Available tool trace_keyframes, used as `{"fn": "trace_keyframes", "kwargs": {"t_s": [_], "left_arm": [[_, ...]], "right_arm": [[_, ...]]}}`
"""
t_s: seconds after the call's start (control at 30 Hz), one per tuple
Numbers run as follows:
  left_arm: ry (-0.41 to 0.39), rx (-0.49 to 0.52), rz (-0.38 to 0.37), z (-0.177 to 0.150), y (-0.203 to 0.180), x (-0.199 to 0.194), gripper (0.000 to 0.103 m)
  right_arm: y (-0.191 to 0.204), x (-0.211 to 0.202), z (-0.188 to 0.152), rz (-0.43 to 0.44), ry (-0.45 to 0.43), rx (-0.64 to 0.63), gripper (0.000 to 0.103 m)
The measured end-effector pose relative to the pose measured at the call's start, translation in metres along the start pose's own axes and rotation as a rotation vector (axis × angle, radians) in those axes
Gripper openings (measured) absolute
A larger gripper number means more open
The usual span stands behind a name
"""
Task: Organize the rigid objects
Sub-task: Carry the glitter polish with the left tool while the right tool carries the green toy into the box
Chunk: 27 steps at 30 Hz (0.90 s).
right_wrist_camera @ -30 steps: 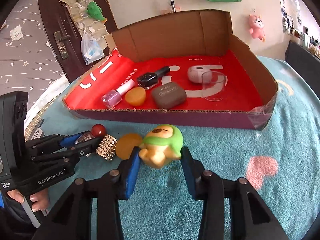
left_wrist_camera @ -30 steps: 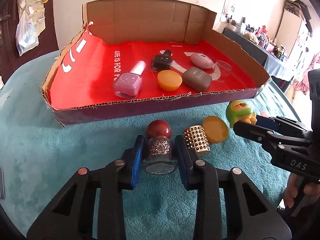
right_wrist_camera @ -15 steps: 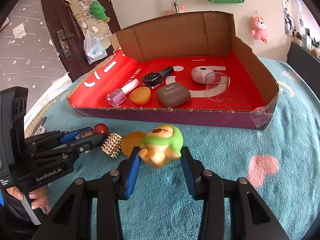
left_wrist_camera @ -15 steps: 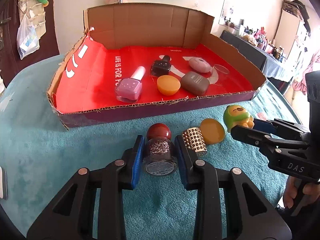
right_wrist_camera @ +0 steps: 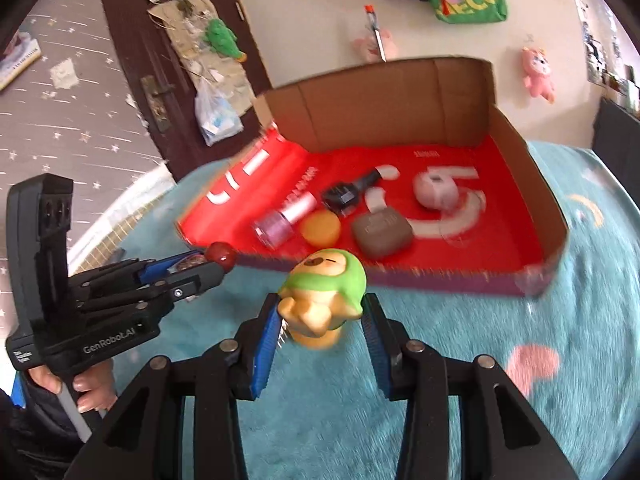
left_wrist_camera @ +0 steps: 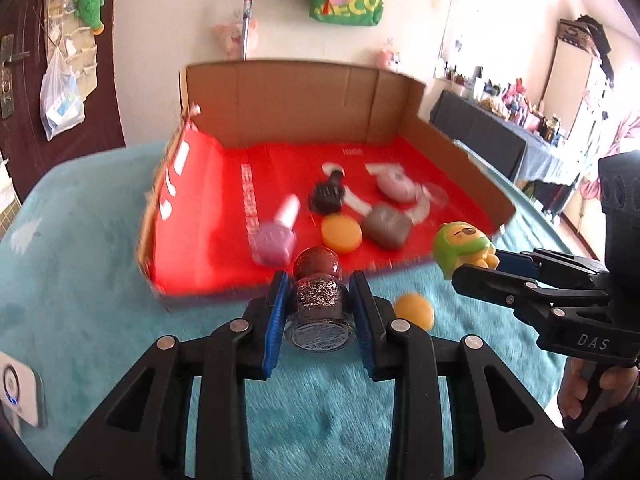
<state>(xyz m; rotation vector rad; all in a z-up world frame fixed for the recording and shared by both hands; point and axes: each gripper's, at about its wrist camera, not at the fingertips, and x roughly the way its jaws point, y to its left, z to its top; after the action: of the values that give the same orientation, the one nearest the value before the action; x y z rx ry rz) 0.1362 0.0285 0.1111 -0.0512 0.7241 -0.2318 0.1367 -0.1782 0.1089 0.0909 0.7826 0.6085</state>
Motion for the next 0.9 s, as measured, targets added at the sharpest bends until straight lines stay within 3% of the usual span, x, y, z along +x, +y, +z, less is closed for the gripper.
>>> {"fn": "trace_keyframes", "kwargs": {"t_s": [0.27,0.43,0.73,0.9], "left_arm": [[0.059,0.012,0.036,0.065,0.027,0.047,0.029],[0.144,0.015,0.030,0.088,0.042,0.088,0.029],[0.256,0.062,0.101,0.099,0.047,0.141,0.029],[0.290,0.071,0.112,0.097,0.046,0.152,0.029]], "right_arm": [[0.008,0.040,0.085,0.054,0.038,-0.072,0.043],[0.000,0.095,0.130,0.042,0.142,-0.101,0.043],[-0.022,0.174,0.153,0.012,0.330,-0.077,0.044],[-0.023,0.190,0.152,0.002,0.387,-0.100,0.044]]}}
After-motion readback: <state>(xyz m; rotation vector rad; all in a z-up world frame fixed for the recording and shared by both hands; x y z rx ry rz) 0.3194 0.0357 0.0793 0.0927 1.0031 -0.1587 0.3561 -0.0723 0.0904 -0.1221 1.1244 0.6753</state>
